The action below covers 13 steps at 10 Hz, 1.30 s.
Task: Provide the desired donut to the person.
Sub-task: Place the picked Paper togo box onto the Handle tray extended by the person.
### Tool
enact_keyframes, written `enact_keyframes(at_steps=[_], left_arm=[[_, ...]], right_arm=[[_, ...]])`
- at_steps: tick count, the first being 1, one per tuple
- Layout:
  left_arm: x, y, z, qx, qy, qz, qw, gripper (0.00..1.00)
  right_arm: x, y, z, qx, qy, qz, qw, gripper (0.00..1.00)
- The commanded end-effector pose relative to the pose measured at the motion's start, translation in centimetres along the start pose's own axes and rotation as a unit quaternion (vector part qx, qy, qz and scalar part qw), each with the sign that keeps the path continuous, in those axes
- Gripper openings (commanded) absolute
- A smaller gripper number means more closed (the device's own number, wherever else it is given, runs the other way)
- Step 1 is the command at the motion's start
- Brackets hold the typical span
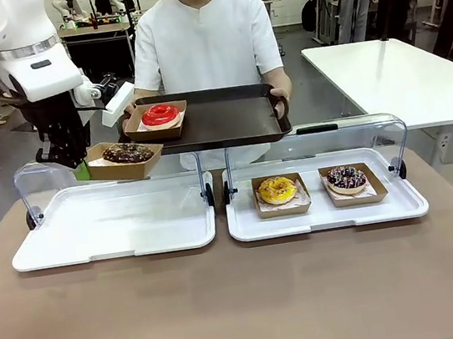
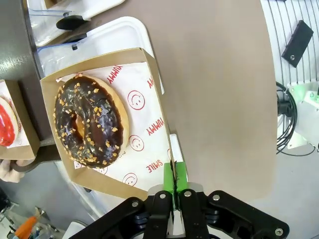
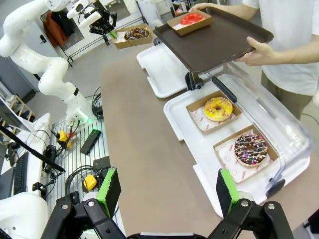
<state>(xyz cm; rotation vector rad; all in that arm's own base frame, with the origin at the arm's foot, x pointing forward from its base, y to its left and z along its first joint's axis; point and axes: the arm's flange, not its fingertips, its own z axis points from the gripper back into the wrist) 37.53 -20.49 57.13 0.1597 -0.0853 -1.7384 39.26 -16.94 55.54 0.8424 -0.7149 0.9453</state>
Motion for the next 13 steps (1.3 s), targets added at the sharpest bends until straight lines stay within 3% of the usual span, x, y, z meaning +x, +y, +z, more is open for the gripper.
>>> enact_keyframes(at_steps=[1,3,4,6,9,13], left_arm=[[0.1,0.0,0.5,0.0,0.006,0.005,1.0,0.0],[0.0,0.0,0.0,0.0,0.0,0.0,1.0,0.01],[-0.4,2.2,2.4,0.001,0.001,-0.004,1.0,0.01],[1.5,0.5,5.7,0.04,0.003,0.011,0.999,0.01],[4.2,5.1,9.5,0.102,-0.01,-0.009,0.995,0.01],[9.6,11.8,8.4,0.119,-0.051,-0.024,0.991,0.01]], right_arm=[[0.0,0.0,0.0,0.001,-0.005,-0.002,1.0,1.0],[0.0,0.0,0.0,0.001,-0.005,-0.002,1.0,1.0],[0.0,0.0,0.0,0.001,-0.005,-0.002,1.0,1.0],[0.0,0.0,0.0,0.001,-0.005,-0.002,1.0,1.0],[0.0,0.0,0.0,0.001,-0.005,-0.002,1.0,1.0],[0.0,0.0,0.0,0.001,-0.005,-0.002,1.0,1.0]])
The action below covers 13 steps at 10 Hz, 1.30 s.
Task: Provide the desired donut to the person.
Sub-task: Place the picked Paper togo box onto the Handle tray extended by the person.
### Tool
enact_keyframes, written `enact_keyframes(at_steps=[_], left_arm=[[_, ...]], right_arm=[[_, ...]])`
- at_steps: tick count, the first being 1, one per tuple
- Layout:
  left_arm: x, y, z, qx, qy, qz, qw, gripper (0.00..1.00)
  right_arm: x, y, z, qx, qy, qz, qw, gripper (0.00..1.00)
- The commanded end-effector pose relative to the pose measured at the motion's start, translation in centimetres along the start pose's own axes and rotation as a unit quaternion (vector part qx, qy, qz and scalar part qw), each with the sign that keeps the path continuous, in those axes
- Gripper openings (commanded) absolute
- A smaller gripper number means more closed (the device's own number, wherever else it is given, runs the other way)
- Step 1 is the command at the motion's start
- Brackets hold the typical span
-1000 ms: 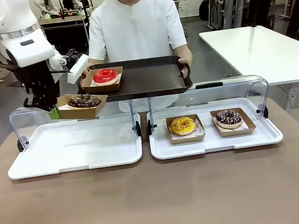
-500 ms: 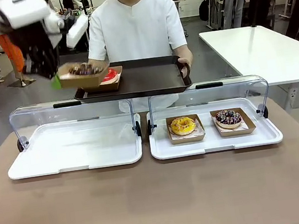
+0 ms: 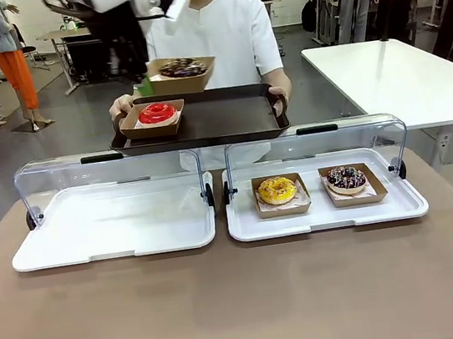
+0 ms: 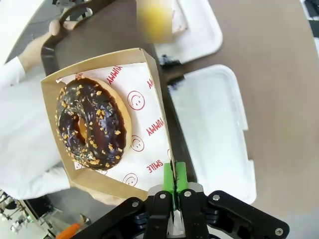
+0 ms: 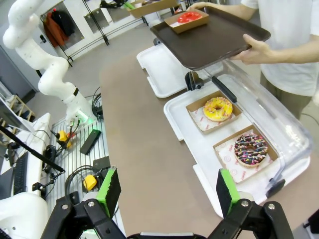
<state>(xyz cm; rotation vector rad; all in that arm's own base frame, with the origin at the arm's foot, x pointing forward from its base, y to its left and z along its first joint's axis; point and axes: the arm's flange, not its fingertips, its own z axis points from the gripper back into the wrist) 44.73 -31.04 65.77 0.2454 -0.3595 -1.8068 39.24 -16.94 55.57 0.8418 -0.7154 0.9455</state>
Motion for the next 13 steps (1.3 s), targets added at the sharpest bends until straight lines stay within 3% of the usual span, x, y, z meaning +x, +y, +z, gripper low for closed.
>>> enact_keyframes(at_steps=[1,7,13], left_arm=[[1.7,2.6,-0.8,0.003,-0.006,0.018,1.0,0.01],[4.5,8.5,-7.4,-0.038,0.019,0.05,0.998,0.01],[4.9,9.7,-11.8,-0.062,0.052,0.06,0.995,0.01]], right_arm=[[0.0,0.0,-0.1,0.001,-0.005,-0.002,1.0,1.0],[0.0,0.0,-0.1,0.001,-0.005,-0.002,1.0,1.0],[0.0,0.0,-0.1,0.001,-0.005,-0.002,1.0,1.0]])
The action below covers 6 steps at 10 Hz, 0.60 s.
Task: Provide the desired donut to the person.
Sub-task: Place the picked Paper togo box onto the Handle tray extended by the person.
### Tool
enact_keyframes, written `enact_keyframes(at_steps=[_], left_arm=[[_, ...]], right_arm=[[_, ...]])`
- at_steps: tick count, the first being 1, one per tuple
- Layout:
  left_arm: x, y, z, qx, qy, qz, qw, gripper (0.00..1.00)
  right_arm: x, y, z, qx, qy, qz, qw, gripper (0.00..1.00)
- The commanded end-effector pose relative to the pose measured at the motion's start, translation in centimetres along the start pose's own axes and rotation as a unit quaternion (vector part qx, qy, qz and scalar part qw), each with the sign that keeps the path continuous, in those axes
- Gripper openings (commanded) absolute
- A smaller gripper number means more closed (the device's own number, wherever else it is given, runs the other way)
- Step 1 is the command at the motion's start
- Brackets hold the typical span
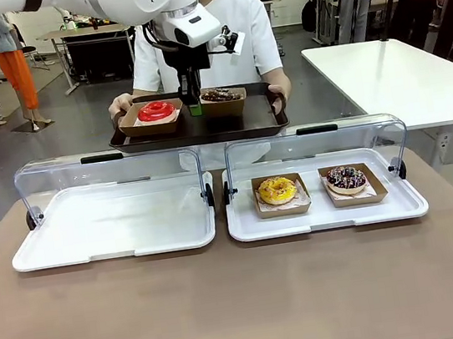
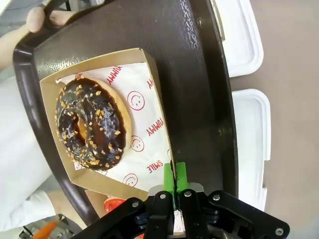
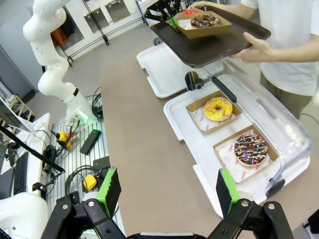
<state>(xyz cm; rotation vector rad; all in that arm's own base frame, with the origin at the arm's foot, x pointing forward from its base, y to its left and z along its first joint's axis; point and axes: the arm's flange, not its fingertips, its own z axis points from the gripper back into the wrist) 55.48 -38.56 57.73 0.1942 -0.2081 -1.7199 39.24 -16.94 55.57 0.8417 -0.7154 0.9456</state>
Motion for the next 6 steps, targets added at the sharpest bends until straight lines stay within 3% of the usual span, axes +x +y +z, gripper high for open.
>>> enact_keyframes(at_steps=[1,5,6], left_arm=[[0.7,1.0,-0.1,0.0,0.023,0.018,1.0,0.01],[0.7,0.9,-1.9,0.013,0.027,0.002,1.0,0.01],[0.7,0.9,-1.9,0.016,0.024,-0.006,1.0,0.07]], right_arm=[[0.0,0.0,-0.1,0.001,-0.005,-0.002,1.0,1.0],[0.0,0.0,-0.1,0.001,-0.005,-0.002,1.0,1.0],[0.0,0.0,-0.1,0.001,-0.005,-0.002,1.0,1.0]])
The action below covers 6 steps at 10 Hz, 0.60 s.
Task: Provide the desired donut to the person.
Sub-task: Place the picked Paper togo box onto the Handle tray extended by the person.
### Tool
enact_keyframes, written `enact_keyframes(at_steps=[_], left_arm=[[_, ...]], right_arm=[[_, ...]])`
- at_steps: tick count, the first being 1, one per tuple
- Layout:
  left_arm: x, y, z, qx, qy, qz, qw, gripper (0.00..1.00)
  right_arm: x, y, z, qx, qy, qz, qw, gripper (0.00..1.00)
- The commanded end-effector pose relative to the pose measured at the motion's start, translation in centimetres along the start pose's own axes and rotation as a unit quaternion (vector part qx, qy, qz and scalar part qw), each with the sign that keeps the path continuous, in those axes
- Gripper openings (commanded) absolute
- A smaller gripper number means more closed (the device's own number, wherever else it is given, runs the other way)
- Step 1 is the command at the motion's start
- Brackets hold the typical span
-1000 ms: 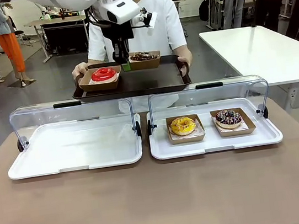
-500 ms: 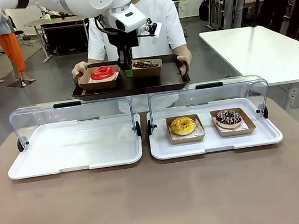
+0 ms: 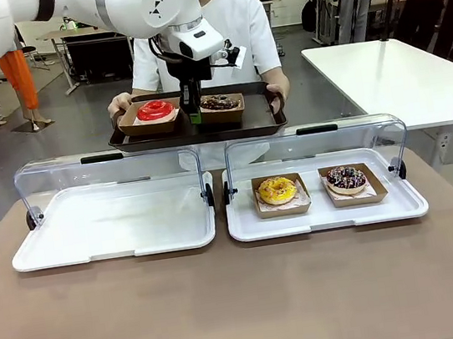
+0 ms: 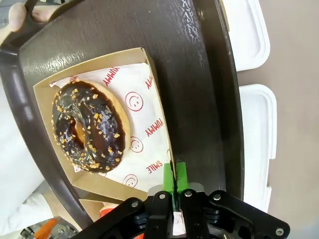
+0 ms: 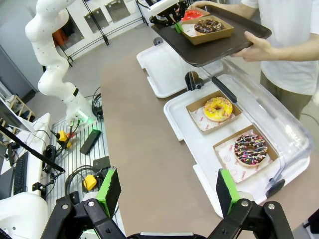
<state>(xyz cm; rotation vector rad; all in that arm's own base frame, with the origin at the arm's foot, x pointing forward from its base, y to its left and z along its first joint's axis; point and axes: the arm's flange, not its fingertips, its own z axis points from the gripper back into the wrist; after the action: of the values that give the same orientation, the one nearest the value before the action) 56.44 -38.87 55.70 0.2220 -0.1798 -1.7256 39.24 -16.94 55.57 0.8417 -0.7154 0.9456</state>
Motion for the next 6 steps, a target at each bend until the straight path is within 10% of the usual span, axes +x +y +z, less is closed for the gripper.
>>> enact_keyframes(at_steps=[1,2,3,5,6], left_arm=[[0.5,0.39,0.31,0.018,0.003,-0.002,1.0,0.6],[0.53,0.16,0.31,0.018,0.003,0.002,1.0,0.65],[0.52,0.29,0.47,0.018,0.004,-0.001,1.0,1.0],[0.37,0.17,0.82,0.017,0.005,0.001,1.0,1.0],[0.14,-0.02,0.96,0.016,0.005,0.006,1.0,0.8]], right_arm=[[0.03,0.01,-0.06,0.001,-0.005,-0.002,1.0,1.0],[0.03,0.01,-0.06,0.001,-0.005,-0.002,1.0,1.0],[0.03,0.01,-0.06,0.001,-0.005,-0.002,1.0,1.0],[0.03,0.01,-0.06,0.001,-0.005,-0.002,1.0,1.0],[0.03,0.01,-0.06,0.001,-0.005,-0.002,1.0,1.0]])
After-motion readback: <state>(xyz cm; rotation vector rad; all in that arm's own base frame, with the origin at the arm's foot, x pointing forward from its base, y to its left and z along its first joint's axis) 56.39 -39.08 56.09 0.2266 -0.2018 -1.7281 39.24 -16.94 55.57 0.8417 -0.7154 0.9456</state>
